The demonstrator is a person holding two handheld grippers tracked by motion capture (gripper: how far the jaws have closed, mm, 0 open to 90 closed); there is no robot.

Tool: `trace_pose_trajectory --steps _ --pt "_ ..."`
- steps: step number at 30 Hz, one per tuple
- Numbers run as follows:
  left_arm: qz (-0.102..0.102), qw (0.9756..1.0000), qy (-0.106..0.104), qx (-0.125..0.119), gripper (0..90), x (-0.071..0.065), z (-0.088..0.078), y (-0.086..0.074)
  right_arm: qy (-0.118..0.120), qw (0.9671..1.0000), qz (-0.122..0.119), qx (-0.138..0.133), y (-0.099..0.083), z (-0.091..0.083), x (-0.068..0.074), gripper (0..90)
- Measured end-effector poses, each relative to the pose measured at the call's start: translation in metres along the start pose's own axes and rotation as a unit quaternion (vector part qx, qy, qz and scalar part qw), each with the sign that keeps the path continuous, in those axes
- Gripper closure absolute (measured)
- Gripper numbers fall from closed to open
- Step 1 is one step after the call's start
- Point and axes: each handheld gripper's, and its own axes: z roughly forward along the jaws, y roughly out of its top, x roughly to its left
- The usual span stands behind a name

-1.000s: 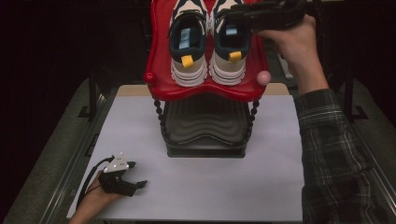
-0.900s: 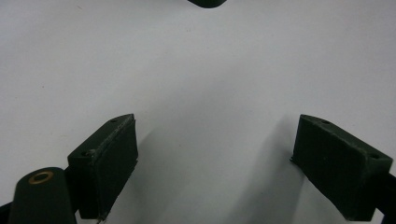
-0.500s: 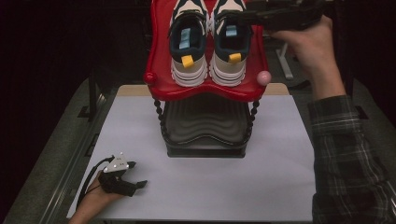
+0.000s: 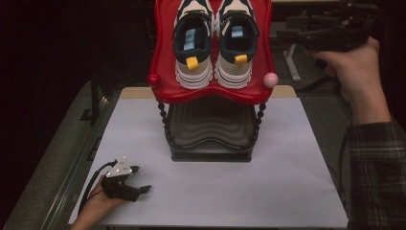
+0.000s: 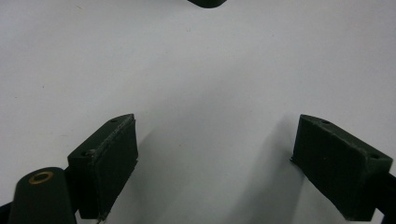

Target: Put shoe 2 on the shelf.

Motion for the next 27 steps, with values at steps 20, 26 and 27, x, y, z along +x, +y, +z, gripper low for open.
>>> trace_pose_trajectory --steps 20,26,27 --pt "0.000 1.0000 0.000 0.000 13.0 0.000 0.000 0.000 -0.049 0.9961 0.039 0.061 -0.112 -0.021 -0.007 31.2" --pt "0.000 1.0000 0.001 0.000 13.0 0.000 0.000 0.000 -0.060 0.9927 0.053 0.091 -0.151 -0.016 -0.002 19.6" --pt "0.000 1.0000 0.001 0.000 13.0 0.000 0.000 0.000 -0.063 0.9917 0.056 0.097 -0.157 -0.015 -0.001 18.6"
